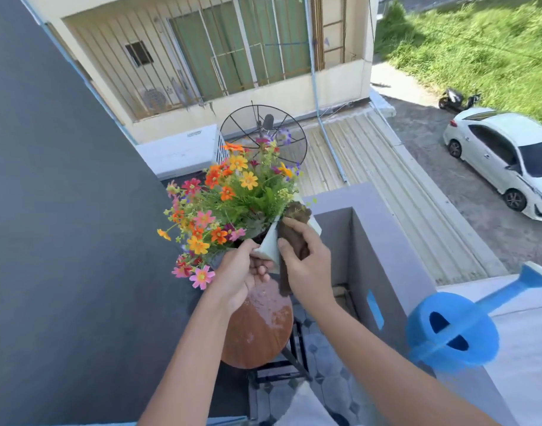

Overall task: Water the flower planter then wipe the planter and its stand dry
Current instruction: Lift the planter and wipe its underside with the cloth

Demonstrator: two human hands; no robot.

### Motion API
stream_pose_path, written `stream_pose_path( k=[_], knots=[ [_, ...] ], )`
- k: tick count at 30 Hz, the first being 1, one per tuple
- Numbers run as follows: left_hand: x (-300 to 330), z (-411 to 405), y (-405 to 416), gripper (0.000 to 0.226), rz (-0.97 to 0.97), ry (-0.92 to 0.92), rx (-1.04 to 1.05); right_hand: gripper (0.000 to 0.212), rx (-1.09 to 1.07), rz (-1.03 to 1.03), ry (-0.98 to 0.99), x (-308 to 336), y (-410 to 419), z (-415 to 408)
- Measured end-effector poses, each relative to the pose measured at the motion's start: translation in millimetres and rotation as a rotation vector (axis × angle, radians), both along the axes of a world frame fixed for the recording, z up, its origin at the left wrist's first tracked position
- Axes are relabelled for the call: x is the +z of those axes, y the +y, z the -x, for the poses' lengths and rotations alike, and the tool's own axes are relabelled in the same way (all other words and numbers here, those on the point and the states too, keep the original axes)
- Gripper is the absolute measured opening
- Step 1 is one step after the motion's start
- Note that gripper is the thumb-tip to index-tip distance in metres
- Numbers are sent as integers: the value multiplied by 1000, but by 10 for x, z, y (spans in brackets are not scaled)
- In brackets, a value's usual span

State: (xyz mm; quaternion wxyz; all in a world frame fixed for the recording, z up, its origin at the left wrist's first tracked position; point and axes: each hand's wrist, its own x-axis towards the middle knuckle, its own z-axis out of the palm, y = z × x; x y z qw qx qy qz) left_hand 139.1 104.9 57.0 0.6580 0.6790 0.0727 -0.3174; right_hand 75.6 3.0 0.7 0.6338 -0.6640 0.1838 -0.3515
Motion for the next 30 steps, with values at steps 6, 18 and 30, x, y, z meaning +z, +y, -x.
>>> stream_pose_path(
  k=[6,18,30],
  knots=[
    [-55,-100,186,28,35,11,-23,30,73,7,127,-415,-4,181],
    [-122,-477,482,31,-48,28,-165,28,-21,-32,88,-329,155,-445],
    [-508,-1182,912,23,48,217,-69,25,-7,-73,403,-1155,343,-1215]
  ],
)
